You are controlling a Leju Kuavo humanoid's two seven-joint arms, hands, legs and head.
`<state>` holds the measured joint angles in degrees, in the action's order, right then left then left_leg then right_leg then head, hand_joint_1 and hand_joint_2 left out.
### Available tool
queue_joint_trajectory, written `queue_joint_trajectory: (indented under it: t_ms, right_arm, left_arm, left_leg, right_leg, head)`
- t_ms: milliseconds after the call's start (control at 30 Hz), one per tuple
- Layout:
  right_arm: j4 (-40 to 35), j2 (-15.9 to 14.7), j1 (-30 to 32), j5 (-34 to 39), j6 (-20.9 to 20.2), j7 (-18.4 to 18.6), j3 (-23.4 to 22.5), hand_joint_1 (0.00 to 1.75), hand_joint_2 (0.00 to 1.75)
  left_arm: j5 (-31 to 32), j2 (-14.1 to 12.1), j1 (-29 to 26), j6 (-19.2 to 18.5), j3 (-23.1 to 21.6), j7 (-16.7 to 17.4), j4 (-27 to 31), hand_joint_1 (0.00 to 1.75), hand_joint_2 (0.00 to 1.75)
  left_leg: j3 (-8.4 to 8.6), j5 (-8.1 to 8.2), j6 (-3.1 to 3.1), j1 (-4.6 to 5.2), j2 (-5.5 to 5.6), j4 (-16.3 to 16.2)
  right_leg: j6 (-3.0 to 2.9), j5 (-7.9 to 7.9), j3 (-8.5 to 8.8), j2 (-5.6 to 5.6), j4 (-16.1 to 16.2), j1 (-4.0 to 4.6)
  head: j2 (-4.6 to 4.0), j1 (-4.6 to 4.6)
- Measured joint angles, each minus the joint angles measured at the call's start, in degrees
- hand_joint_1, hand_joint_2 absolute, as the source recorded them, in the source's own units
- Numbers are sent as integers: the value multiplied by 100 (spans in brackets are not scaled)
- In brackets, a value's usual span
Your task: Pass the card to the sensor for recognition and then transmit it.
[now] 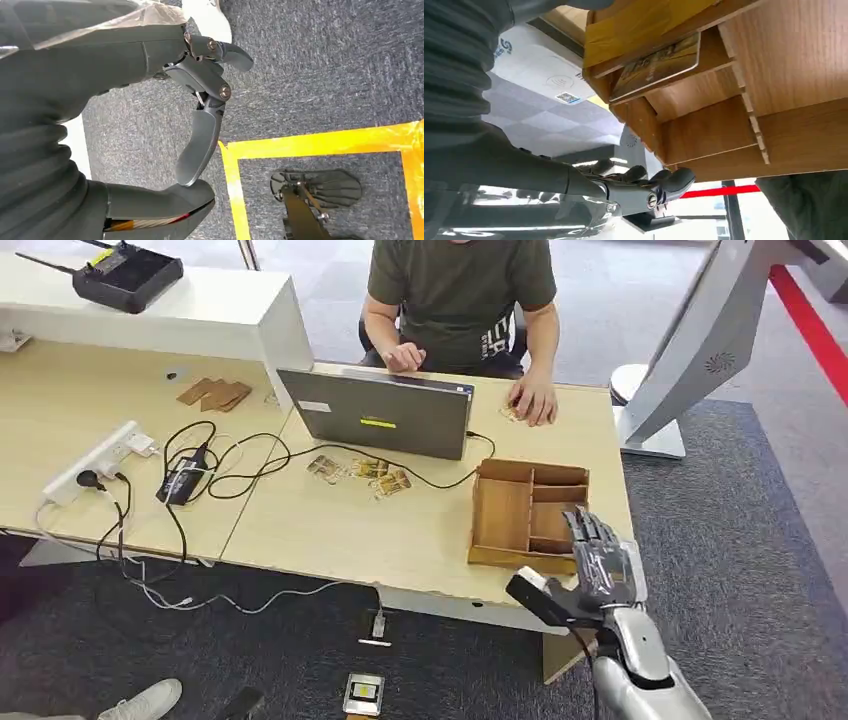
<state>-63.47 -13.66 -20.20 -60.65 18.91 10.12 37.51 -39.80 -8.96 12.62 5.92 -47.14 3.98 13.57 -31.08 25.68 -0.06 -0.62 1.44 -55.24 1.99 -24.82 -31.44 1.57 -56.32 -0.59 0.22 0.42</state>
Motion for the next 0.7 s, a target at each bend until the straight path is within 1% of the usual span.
queue_joint_trajectory:
  t_ms: [300,500,533,633,700]
  right_arm:
    - [48,173,-80,-452,0,85,79,0,175]
    - [83,230,-98,-518,-13,109,129,0,175]
    - [101,236,-111,-518,-48,114,140,0,175]
    - [140,258,-138,-472,-413,223,160,0,175]
    - [140,260,-138,-455,-544,253,168,0,175]
  left_arm:
    - [42,0,-9,-2,6,-9,0,0,175]
    - [70,-2,-11,-15,9,-7,0,0,175]
    - [79,-2,-12,-20,13,-7,0,0,175]
    - [112,-2,-13,-44,39,18,0,0,175]
    - [124,-2,-16,-50,50,24,0,0,175]
  left_leg:
    - [0,0,0,0,0,0]
    - [0,0,0,1,0,0]
    - [0,0,0,1,0,0]
    - [0,0,0,1,0,0]
    - [0,0,0,1,0,0]
  right_leg:
    - [0,0,0,0,1,0]
    - [0,0,0,0,2,0]
    - [0,0,0,0,1,0]
    - [0,0,0,0,1,0]
    - [0,0,0,0,1,0]
  head:
    - [0,0]
    - [0,0]
    - [0,0]
    - [0,0]
    - [0,0]
